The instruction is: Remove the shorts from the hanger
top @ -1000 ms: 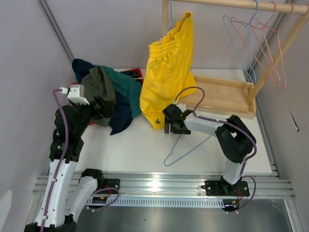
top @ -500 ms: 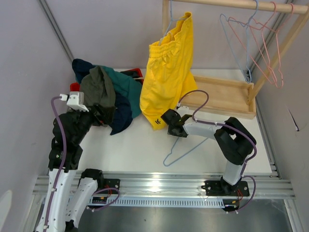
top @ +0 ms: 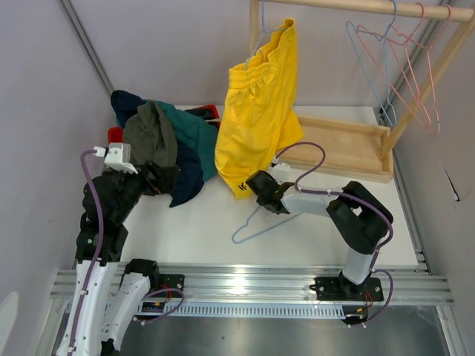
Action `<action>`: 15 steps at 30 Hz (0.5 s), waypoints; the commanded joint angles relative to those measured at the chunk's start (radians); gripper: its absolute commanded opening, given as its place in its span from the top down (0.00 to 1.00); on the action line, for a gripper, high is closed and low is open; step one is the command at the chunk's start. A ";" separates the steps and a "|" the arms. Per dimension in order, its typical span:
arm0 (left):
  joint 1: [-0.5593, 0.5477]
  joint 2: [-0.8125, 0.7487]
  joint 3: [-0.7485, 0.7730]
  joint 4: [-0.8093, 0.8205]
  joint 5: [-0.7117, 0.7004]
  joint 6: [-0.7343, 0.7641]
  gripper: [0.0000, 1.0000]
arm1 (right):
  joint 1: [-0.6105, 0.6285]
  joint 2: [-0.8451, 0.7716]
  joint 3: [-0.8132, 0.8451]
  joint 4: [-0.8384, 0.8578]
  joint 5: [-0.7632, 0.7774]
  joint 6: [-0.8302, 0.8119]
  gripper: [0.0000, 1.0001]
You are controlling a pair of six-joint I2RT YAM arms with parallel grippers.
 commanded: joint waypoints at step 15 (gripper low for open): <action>-0.004 0.008 -0.027 0.027 0.011 0.000 0.01 | 0.117 -0.063 -0.114 -0.169 -0.106 0.105 1.00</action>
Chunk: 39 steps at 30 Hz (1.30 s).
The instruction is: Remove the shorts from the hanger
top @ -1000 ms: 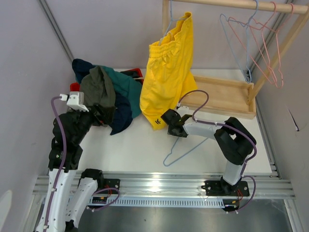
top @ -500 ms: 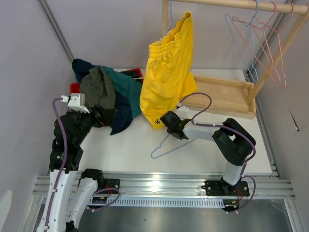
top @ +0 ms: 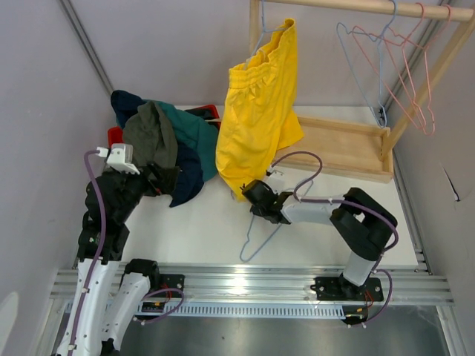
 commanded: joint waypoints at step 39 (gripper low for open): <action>-0.694 0.197 -0.249 0.189 0.101 -0.252 0.01 | 0.333 -0.552 0.109 -0.751 0.241 0.144 0.09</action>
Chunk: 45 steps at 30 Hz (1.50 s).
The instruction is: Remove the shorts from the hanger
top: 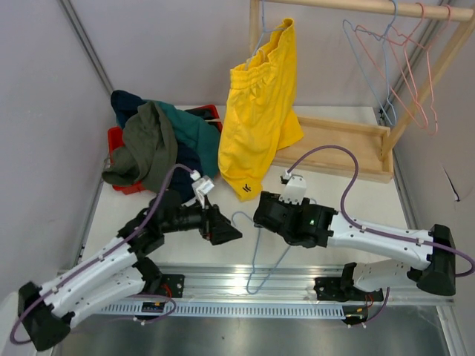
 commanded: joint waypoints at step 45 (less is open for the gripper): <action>-0.713 0.981 0.122 0.058 -0.890 -0.463 0.91 | 0.072 -0.478 -0.228 -0.233 0.112 0.190 0.11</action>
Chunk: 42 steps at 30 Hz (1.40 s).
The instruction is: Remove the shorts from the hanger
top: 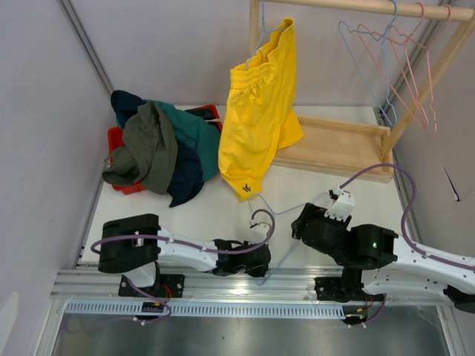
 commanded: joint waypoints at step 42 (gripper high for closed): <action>-0.117 -0.880 0.252 -0.737 0.313 0.602 1.00 | -0.132 0.123 0.526 0.310 -0.718 -1.041 0.03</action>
